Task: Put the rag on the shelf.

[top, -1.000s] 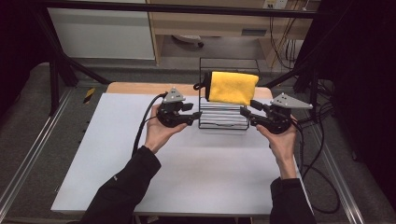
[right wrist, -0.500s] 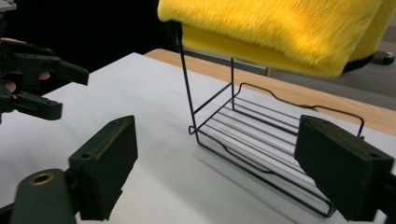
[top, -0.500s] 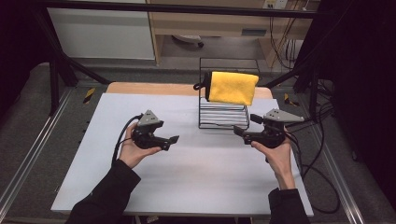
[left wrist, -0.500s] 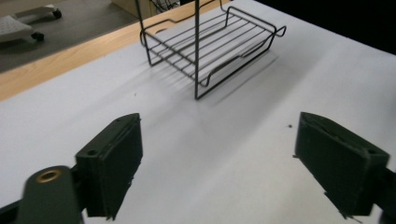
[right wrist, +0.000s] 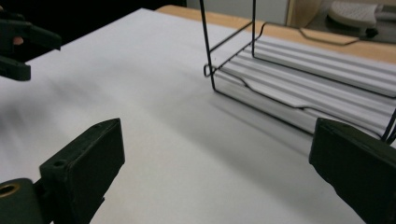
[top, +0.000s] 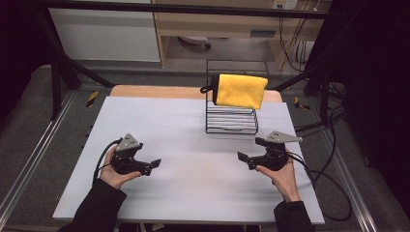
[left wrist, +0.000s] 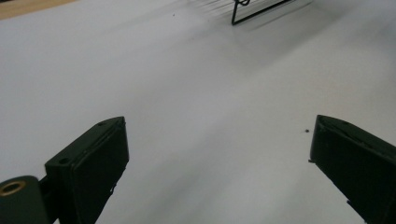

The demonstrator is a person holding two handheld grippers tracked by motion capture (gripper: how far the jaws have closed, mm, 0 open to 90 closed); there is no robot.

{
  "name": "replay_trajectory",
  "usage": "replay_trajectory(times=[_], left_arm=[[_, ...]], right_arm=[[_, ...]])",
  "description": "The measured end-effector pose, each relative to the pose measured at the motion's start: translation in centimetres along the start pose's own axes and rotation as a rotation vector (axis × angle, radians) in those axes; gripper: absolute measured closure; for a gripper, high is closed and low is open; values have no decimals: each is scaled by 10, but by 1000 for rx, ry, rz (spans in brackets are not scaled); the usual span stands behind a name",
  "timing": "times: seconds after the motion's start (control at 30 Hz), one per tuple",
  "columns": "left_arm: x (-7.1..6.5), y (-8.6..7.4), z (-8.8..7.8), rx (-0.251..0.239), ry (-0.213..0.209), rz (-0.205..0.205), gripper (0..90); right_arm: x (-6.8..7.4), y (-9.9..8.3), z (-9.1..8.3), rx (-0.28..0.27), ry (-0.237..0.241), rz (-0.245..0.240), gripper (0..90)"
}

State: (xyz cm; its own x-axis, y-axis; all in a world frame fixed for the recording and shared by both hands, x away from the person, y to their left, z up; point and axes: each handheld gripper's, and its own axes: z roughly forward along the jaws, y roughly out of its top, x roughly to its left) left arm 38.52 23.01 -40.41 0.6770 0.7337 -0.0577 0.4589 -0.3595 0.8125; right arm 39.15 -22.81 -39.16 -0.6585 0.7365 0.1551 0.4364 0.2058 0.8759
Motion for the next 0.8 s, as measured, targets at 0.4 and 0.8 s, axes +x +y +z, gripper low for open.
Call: replay_trajectory(times=[0.4, 0.8], left_arm=[[16, -47, -21, 10, 25, -16, 57], [19, -65, -22, 17, 24, -15, 66]], right_arm=[[-10, -47, -4, 78, 11, 21, 6], [-14, -72, -14, 92, 27, 47, 6]])
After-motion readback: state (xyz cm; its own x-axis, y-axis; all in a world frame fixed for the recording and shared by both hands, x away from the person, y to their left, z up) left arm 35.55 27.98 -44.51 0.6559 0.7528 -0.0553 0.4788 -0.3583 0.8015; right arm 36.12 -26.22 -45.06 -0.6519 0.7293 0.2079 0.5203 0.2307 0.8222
